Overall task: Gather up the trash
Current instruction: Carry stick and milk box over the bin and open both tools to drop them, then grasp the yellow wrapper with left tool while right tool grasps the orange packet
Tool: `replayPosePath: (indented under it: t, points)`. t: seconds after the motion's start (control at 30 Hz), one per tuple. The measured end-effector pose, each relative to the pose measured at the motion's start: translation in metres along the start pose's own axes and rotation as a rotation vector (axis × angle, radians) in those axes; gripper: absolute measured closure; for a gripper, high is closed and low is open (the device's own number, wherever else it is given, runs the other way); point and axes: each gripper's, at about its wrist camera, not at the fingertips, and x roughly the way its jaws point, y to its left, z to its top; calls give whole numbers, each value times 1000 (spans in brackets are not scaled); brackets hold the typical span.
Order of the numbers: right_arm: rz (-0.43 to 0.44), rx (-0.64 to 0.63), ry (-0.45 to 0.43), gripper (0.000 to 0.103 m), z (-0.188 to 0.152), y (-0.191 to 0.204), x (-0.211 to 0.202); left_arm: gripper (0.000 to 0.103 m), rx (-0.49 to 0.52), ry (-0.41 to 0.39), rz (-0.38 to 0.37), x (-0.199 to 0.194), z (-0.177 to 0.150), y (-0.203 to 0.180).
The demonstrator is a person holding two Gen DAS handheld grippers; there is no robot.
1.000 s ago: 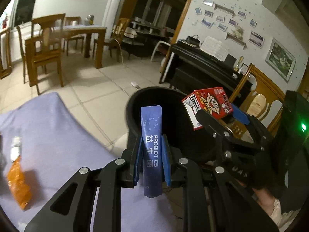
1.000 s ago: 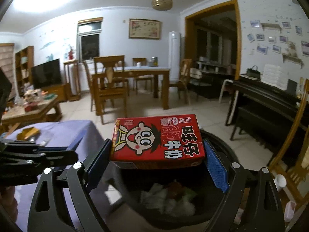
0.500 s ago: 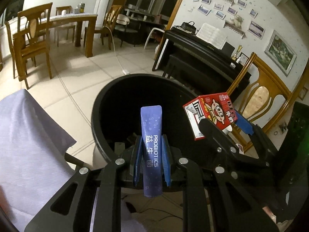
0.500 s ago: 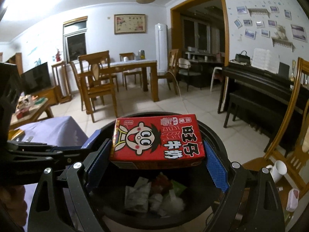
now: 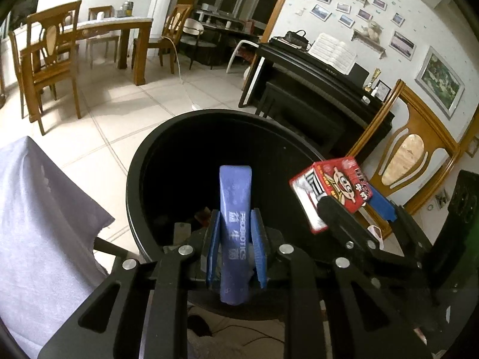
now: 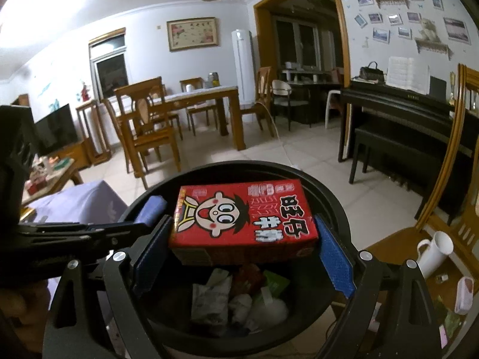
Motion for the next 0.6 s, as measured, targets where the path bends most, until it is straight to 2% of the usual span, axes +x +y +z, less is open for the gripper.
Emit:
replayPosePath:
  t: [0.07, 0.13, 0.2, 0.37, 0.47, 0.6]
  points:
    - [-2, -1, 3, 14, 0, 0, 0, 77, -6, 3, 2, 1, 0, 1]
    - [-4, -2, 6, 14, -1, 4, -1, 53, -5, -2, 14, -2, 0, 1]
    - [0, -2, 4, 13, 0, 5, -3, 47, -3, -26, 36, -9, -2, 1]
    - [14, -36, 1, 14, 0, 19, -8, 46, -13, -51, 33, -34, -6, 7]
    - [44, -61, 1, 14, 3, 35, -12, 35, -28, -83, 70, -59, -11, 17]
    - [122, -103, 9, 14, 7, 70, -20, 35, -78, -123, 141, -99, -20, 48]
